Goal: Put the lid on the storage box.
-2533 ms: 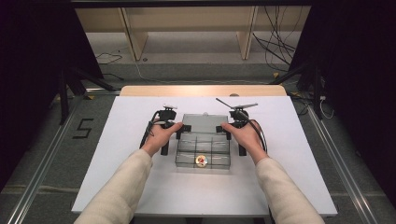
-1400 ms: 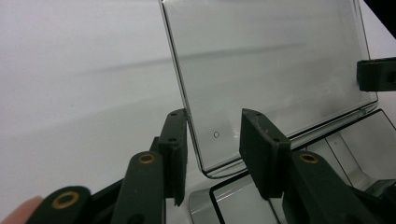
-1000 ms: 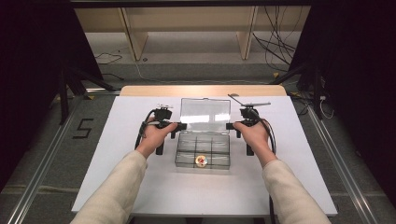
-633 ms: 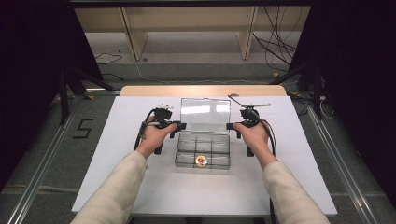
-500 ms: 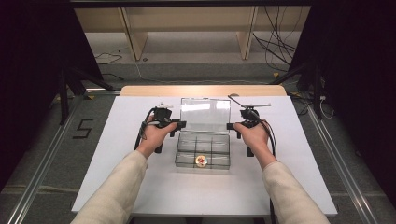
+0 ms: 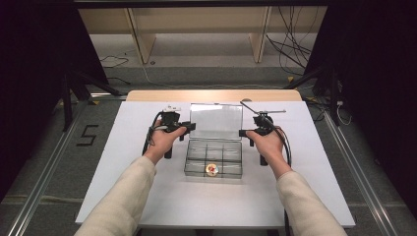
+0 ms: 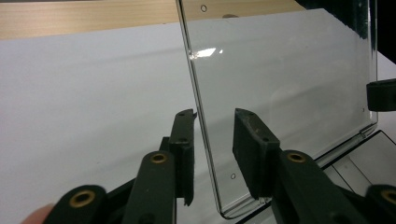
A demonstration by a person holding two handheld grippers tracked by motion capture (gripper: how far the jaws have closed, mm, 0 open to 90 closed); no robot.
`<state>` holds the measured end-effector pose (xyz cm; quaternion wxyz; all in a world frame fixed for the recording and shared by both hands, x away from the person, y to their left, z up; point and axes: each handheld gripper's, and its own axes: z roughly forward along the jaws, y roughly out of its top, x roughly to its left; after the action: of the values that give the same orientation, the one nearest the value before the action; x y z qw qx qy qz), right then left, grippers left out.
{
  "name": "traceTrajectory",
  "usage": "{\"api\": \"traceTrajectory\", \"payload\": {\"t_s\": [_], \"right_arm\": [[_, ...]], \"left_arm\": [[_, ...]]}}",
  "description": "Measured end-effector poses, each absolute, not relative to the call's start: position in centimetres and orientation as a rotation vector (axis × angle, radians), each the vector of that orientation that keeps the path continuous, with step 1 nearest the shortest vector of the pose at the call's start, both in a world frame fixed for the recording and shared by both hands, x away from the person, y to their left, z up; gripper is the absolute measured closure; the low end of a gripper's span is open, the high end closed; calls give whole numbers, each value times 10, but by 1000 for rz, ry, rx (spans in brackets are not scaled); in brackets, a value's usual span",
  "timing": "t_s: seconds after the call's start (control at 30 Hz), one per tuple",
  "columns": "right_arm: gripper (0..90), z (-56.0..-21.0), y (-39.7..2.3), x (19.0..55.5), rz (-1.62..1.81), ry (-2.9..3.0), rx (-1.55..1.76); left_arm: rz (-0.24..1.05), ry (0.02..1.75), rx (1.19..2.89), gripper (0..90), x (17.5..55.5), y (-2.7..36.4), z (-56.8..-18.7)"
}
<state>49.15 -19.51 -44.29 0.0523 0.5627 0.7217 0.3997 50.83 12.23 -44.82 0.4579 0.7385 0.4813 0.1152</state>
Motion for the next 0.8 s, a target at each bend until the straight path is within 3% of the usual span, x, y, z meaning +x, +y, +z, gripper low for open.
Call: {"api": "traceTrajectory", "payload": {"t_s": [0.4, 0.8], "right_arm": [[850, -441, -193, 488, 1185, 2205, 1640], [840, -437, -190, 485, 1144, 2228, 1563]], "left_arm": [[244, 1170, 1807, 787, 506, 130, -445], [299, 1137, 1800, 845, 498, 133, -444]]}}
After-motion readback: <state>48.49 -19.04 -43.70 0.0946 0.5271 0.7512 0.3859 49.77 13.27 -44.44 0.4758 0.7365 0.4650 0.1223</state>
